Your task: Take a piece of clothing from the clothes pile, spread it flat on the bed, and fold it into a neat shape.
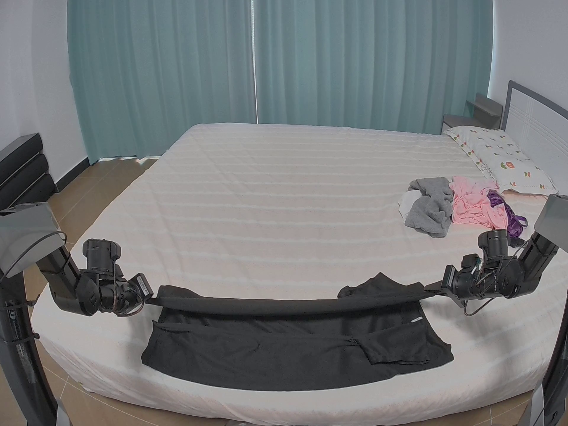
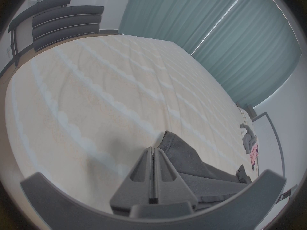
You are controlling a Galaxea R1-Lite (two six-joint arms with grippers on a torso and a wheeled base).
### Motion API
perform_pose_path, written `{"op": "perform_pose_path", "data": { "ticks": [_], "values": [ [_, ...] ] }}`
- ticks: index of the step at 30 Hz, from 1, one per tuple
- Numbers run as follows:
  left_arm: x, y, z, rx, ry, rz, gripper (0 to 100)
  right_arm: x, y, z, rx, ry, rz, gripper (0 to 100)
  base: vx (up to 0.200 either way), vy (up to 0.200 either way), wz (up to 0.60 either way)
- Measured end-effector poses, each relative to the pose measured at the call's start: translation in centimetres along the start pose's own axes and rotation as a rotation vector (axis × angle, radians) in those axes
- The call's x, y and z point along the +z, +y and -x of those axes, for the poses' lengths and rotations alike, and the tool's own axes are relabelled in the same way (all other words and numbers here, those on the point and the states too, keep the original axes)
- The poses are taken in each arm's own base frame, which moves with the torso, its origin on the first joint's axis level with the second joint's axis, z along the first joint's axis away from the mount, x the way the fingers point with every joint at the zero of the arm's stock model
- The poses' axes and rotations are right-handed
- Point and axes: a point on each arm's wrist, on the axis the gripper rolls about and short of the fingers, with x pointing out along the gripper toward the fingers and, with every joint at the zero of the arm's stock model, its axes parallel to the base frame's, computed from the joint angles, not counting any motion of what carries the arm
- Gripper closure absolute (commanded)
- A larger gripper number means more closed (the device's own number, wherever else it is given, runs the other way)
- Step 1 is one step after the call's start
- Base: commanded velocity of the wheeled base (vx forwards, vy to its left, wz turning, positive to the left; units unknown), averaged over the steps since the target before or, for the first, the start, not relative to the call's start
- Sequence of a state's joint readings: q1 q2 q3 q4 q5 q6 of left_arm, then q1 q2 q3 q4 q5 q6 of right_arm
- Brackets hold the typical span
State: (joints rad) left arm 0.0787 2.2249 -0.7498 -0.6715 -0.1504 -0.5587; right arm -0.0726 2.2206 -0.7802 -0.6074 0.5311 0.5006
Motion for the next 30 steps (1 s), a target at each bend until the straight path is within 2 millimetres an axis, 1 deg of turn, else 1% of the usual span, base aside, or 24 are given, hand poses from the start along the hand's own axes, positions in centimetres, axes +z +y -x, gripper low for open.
{"op": "perform_pose_path", "data": {
  "ticks": [7,13,14,15,19,23,25,30],
  "values": [
    [-1.7,0.7,0.5,0.026,0.051,-0.033,100,-1.3,-0.8,0.0,-0.025,0.041,0.044,100,0.0,0.0,0.0],
    [-2.3,1.0,0.6,0.038,0.075,-0.033,100,-2.1,-1.3,-0.3,-0.048,0.065,0.09,100,0.0,0.0,0.0],
    [-2.4,1.0,0.6,0.039,0.077,-0.033,100,-2.2,-1.3,-0.3,-0.054,0.067,0.097,0,0.0,0.0,0.0],
    [-2.4,1.0,0.5,0.04,0.08,-0.033,0,-2.3,-1.3,-0.4,-0.06,0.068,0.102,0,0.0,0.0,0.0],
    [-2.8,1.0,0.6,0.043,0.092,-0.036,0,-2.6,-1.1,-0.6,-0.067,0.076,0.118,0,0.0,0.0,0.0],
    [-2.8,0.9,0.7,0.04,0.088,-0.033,0,-2.2,-0.6,-0.5,-0.058,0.061,0.122,0,0.0,0.0,0.0],
    [-2.5,0.7,0.8,0.032,0.076,-0.029,0,-1.9,-0.4,-0.3,-0.053,0.048,0.122,0,0.0,0.0,0.0],
    [-0.7,-0.3,0.7,-0.005,0.014,-0.018,0,-0.6,0.3,-0.3,-0.052,-0.007,0.106,0,0.0,0.0,0.0]
  ]
}}
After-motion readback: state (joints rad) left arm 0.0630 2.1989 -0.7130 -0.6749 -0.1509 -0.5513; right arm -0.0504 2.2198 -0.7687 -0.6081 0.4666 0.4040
